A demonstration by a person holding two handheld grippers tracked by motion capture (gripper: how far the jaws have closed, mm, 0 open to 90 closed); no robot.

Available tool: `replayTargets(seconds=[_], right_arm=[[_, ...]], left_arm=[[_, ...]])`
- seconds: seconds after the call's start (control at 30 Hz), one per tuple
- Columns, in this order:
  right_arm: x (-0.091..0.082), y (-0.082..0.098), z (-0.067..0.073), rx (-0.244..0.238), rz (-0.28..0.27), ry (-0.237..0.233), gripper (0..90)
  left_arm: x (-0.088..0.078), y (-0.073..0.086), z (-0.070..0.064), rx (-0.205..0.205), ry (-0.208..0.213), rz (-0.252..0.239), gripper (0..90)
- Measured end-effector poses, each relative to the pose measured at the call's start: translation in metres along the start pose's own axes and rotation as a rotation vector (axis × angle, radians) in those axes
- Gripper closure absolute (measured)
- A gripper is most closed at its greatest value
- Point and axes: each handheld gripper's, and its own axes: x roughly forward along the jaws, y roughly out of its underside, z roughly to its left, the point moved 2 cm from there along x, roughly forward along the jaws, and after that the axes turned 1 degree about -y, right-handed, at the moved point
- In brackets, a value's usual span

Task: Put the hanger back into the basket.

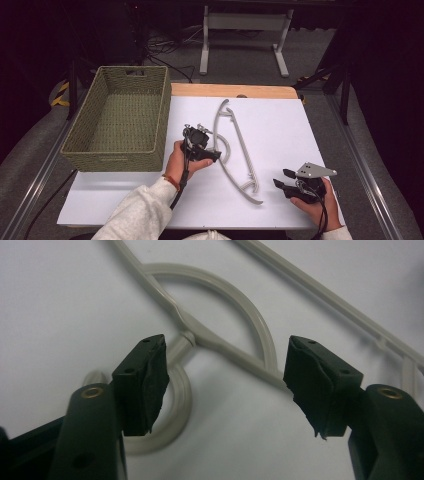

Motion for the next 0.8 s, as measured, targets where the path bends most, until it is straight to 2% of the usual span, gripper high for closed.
replayTargets(seconds=[0.07, 0.13, 0.27, 0.33, 0.4, 0.43, 0.53, 0.67, 0.73, 0.77, 0.8], right_arm=[[0.001, 0.0, 0.001, -0.002, 0.005, -0.002, 45.7], [0.002, 0.0, 0.001, -0.01, 0.013, -0.002, 45.2], [0.002, 0.001, -0.001, -0.001, 0.014, 0.002, 45.1], [0.002, 0.001, -0.001, 0.0, 0.016, -0.002, 45.0], [0.002, 0.001, -0.001, -0.002, 0.017, -0.003, 45.0], [0.002, 0.001, -0.001, -0.002, 0.018, -0.004, 45.0], [0.003, 0.001, -0.001, -0.006, 0.021, -0.008, 44.9], [0.004, 0.001, 0.0, -0.01, 0.025, -0.016, 44.9], [0.004, 0.001, 0.0, -0.007, 0.031, -0.021, 44.8], [0.005, 0.002, -0.001, -0.005, 0.035, -0.021, 44.8], [0.005, 0.002, -0.001, -0.004, 0.037, -0.022, 44.7]], left_arm=[[0.013, -0.008, 0.005, -0.024, -0.03, 0.028, 38.0], [0.024, -0.012, 0.009, -0.065, -0.018, 0.066, 39.4], [0.04, -0.018, 0.016, -0.096, -0.093, 0.092, 39.3], [0.042, -0.02, 0.017, -0.105, -0.095, 0.083, 40.2], [0.044, -0.024, 0.016, -0.085, -0.121, 0.106, 39.7], [0.046, -0.027, 0.015, -0.061, -0.152, 0.118, 39.7], [0.052, -0.031, 0.011, 0.011, -0.208, 0.14, 41.0], [0.052, -0.032, 0.013, 0.029, -0.204, 0.138, 43.1], [0.05, -0.031, 0.015, 0.029, -0.204, 0.118, 53.0], [0.05, -0.031, 0.016, 0.025, -0.202, 0.111, 61.1], [0.05, -0.031, 0.017, 0.023, -0.194, 0.11, 61.3]])
